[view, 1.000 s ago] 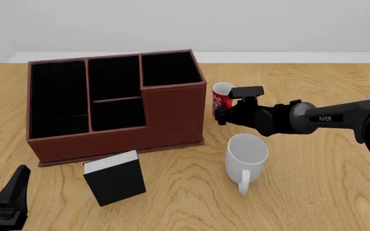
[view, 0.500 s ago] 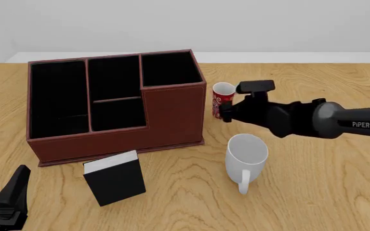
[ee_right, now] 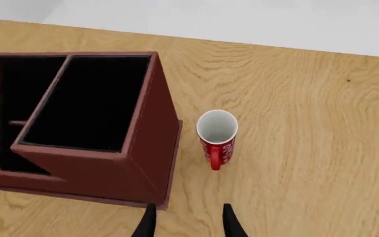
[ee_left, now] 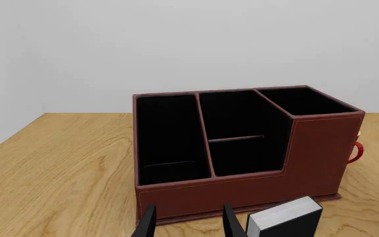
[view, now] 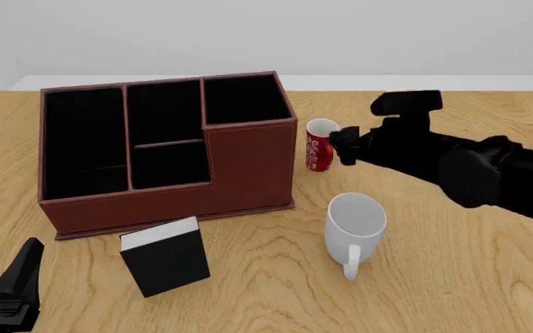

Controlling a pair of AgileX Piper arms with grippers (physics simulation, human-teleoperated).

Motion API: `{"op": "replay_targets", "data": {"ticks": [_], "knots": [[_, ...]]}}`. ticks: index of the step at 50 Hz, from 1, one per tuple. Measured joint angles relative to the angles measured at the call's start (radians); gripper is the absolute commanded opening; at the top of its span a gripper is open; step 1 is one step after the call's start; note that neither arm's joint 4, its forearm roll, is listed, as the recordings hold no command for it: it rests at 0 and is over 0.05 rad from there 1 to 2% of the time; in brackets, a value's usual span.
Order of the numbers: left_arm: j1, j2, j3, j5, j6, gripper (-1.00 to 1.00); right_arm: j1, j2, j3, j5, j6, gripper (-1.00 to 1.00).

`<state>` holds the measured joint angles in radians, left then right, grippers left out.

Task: Pick up the red mug and place it to the right of the caddy.

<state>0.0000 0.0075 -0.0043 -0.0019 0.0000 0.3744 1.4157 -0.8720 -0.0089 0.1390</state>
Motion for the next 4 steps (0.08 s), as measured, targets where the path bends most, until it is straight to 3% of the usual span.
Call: {"op": "replay_targets", "data": {"ticks": [4], "knots": [[0.0, 0.0, 0.0, 0.0, 0.0, 1.0, 0.003, -0.077, 0.022, 0.031, -0.012, 1.0]]}}
